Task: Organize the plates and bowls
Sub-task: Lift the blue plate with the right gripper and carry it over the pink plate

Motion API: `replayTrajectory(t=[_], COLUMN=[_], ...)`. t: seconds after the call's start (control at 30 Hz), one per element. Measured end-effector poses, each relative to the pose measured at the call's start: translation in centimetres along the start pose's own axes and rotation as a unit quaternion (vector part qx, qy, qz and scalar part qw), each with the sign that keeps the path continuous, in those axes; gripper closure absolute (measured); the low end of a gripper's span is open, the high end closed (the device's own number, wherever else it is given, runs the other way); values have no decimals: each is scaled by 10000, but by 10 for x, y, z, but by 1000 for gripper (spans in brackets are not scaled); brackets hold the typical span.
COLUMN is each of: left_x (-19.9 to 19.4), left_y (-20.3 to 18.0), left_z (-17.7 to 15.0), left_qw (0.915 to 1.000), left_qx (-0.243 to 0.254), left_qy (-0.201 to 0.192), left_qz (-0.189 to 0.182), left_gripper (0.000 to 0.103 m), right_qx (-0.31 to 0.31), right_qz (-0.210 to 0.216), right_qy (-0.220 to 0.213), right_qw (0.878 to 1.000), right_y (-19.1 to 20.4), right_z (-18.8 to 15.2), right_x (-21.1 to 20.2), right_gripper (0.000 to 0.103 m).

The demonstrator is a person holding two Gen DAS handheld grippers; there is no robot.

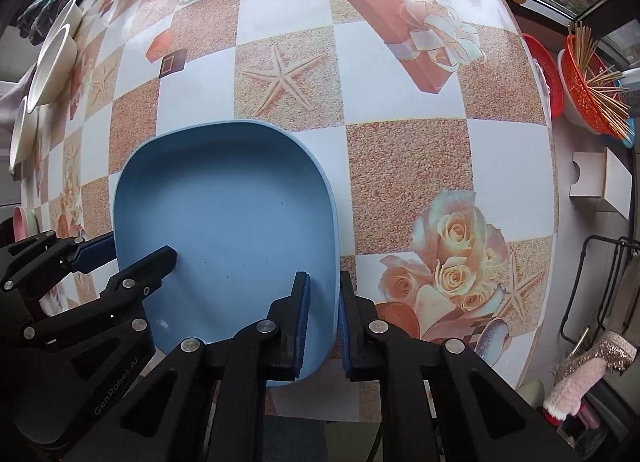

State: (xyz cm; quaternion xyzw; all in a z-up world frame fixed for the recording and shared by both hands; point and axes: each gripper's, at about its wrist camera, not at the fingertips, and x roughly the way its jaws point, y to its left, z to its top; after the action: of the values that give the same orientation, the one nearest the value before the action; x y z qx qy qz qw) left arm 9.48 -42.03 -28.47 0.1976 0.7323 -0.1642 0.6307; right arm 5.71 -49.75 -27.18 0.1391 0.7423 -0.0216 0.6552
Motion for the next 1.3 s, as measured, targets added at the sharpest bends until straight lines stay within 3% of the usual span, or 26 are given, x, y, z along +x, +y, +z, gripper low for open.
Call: replayTrajectory(t=[0.13,0.5,0.63,0.93,1.13,1.23,1.3], left_x=[2,9,9,16,16,7,-2], left_y=[9,46,63,146,180,206,225], left_z=[-19,-52,-62,-87,-101,-105,-106], left_qw=[9999,9992,9974,9943,9910,9905,9891], left_qx=[105,338,649,1017,1296,1338,1434], left_qy=[87,73,-72,-129,-187,-238,-323], left_qz=[54,183,289,306,294,190,123], left_gripper=[70,70,70,70,70,70,70], right_qx=[230,179,381,608,884,1051,1087], right_qz=[365,282,287,177,215,284,270], right_qy=[185,261,199,152,230,223,193], right_qw=[9989,9991,9987,9979,9956,9938,9935], right_y=[1,64,96,194,242,278,282], right_z=[-19,-44,-46,-61,-72,-76,-77], right_x=[6,20,25,43,53,47,40], right_gripper=[88,88,88,88,88,88,88])
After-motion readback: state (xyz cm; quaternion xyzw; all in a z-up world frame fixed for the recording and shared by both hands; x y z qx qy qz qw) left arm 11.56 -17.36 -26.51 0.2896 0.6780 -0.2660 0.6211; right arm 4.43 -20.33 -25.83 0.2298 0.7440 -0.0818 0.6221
